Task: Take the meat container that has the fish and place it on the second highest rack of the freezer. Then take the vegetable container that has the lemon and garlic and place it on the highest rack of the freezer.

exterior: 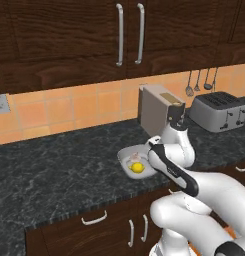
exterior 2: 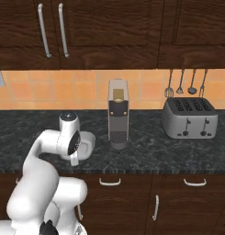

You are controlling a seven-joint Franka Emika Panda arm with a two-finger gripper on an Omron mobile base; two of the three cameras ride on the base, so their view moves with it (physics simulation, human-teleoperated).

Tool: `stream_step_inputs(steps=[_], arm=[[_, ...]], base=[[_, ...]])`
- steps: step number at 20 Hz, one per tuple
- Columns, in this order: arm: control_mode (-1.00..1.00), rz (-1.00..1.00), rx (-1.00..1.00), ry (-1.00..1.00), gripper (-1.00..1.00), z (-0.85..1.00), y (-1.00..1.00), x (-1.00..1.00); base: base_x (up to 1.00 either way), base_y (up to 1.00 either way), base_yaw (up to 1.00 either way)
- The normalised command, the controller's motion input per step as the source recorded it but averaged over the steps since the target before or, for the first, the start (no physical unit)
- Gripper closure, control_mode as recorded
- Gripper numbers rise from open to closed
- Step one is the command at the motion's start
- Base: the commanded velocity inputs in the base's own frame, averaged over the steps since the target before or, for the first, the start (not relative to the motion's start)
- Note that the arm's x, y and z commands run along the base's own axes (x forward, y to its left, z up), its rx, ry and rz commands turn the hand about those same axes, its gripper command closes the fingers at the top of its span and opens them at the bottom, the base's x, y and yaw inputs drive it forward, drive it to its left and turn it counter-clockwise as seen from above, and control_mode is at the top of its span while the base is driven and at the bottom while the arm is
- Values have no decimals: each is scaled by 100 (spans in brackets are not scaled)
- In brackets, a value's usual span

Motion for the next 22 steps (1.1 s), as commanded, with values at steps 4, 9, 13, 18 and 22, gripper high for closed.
stream_step_inputs(steps=[4,9,13,18,22], arm=[[-100,-12,0,2,-100,-76,0,5],[-100,-7,0,5,-100,-93,0,20],[-100,-3,-1,3,-100,-100,1,2],[-100,-2,-3,1,-100,-97,8,0],[-100,-1,-4,0,100,-84,16,-4]], base=[[0,0,0],[0,0,0],[0,0,0],[0,0,0],[0,0,0]])
